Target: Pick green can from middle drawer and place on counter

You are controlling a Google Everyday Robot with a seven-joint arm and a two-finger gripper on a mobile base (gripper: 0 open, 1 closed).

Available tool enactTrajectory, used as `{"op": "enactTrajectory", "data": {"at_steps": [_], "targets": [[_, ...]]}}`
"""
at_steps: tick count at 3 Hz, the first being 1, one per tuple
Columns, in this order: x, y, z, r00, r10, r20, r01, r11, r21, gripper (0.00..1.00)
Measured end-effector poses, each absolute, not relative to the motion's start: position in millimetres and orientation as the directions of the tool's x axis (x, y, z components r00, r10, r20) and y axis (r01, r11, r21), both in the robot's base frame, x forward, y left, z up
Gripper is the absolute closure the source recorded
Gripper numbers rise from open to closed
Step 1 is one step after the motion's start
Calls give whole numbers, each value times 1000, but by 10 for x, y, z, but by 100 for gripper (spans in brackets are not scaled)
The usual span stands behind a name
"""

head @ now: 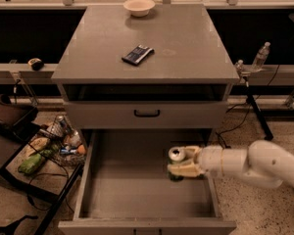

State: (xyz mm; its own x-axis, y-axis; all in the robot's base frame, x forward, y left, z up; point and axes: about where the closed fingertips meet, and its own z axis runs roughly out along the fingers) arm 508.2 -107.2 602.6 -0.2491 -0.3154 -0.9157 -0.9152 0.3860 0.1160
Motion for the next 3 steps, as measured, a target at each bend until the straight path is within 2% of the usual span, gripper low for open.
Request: {"op": "enactTrajectory", "data": {"at_steps": [1, 3], "targets": [[5424, -1446, 7550, -216, -301, -929, -922, 376, 93, 100], [6017, -1658, 9206, -169, -221, -960, -906, 419, 63, 100]]}}
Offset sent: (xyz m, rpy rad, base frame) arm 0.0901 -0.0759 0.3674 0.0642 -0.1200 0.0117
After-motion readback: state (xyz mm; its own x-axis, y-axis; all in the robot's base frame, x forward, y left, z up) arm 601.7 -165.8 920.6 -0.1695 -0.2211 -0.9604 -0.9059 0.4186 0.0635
